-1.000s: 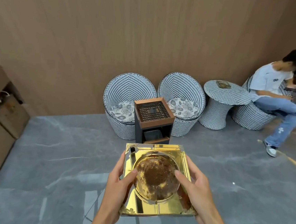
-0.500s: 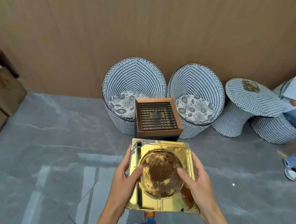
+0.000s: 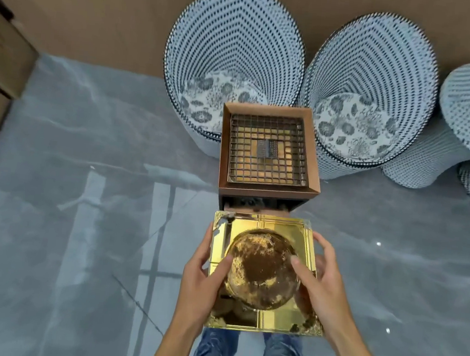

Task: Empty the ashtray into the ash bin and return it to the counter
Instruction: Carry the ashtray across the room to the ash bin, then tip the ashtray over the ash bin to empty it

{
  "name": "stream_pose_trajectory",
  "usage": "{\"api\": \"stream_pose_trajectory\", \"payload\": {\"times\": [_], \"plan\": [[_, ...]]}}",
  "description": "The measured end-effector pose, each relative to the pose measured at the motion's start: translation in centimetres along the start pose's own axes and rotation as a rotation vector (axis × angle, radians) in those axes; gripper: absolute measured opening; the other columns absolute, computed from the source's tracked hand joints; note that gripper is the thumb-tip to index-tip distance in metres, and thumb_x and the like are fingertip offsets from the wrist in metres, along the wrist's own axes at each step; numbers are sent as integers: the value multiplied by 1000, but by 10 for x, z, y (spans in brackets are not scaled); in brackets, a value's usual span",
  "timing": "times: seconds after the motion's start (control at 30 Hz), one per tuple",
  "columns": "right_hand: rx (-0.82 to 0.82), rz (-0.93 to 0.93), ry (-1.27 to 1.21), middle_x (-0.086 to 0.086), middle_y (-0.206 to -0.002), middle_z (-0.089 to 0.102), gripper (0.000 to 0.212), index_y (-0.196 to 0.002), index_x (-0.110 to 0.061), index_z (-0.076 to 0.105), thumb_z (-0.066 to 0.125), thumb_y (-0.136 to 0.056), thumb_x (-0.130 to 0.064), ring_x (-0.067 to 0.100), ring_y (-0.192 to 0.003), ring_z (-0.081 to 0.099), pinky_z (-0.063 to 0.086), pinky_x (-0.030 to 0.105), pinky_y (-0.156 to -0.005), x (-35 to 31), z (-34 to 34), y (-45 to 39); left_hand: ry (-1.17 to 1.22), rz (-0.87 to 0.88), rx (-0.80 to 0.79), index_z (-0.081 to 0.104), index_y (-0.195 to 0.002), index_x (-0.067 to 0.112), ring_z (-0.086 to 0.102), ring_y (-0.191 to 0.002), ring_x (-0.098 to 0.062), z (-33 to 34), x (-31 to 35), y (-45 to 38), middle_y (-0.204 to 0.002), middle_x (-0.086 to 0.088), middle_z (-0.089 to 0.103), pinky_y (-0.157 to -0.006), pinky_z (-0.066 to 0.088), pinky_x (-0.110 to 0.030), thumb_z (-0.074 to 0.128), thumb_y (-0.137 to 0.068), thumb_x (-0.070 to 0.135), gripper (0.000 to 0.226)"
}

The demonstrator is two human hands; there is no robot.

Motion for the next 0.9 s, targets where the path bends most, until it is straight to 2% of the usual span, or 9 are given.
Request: {"api": "stream_pose_trajectory", "payload": {"times": [0.07,0.13,0.23,0.3,0.47,0.57,0.67,0.77,0.9], "plan": [[-14,23,21,-9,-125,67,48,-111,-72,45,68,-80,-44,0,-107,67,56,13,-75,11,-1,-21,-37,-2,13,40,-151,41,48,-140,-9,9,-11,-16,-153,14,50,-117,41,-41,68,-94,20,67],[-24,38,39,-9,-130,64,47,-113,-71,44,68,-84,-41,-1,-113,64,55,14,-80,23,-2,-40,-68,-6,20,38,-151,43,43,-134,15,18,-23,-33,-152,25,44,-111,39,-14,68,-94,22,68],[-27,82,52,-2,-139,59,44,-111,-70,45,68,-86,-42,18,-128,58,51,46,-103,40,-5,-67,-72,-45,23,35,-146,50,34,-112,42,31,-45,-57,-133,51,41,-85,32,13,68,-94,19,69],[-37,116,63,-3,-141,56,41,-107,-71,46,67,-79,-50,20,-131,55,48,53,-107,50,-8,-85,-56,-80,36,37,-140,56,39,-111,39,42,-59,-72,-121,59,47,-85,36,10,68,-94,16,69],[-76,183,96,-3,-143,55,47,-125,-49,48,68,-83,-46,20,-135,50,45,52,-110,88,-16,-129,12,-155,72,42,-142,53,48,-125,8,63,-97,-103,-139,32,52,-90,50,-9,70,-93,13,69],[-110,227,123,-2,-134,61,40,-126,-45,48,67,-94,-31,16,-120,61,54,40,-96,110,-19,-158,25,-232,81,43,-143,52,51,-126,4,71,-116,-121,-134,37,55,-107,50,-32,69,-93,10,70],[-130,301,143,-1,-127,64,43,-134,-40,46,65,-96,-32,17,-111,66,58,32,-83,123,-17,-184,34,-307,77,41,-149,45,51,-137,-27,78,-129,-138,-150,0,55,-112,45,-54,66,-95,12,68],[-135,339,168,-3,-121,66,41,-134,-39,45,63,-97,-34,8,-99,66,52,16,-63,130,-14,-206,38,-351,89,45,-146,46,60,-128,-30,83,-133,-156,-140,-5,63,-104,52,-53,67,-95,21,61],[-135,378,197,0,-126,63,46,-139,-38,41,61,-98,-36,18,-107,64,53,29,-77,135,-8,-232,28,-359,69,58,-129,52,72,-107,-24,88,-136,-184,-120,1,75,-88,63,-42,64,-97,21,45]]}}
Point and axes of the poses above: each hand's wrist, its own y-axis away from the middle knuckle, its own z-axis out of the palm, x = y × z, the point moved 2 cm from there along -y, towards the middle knuckle
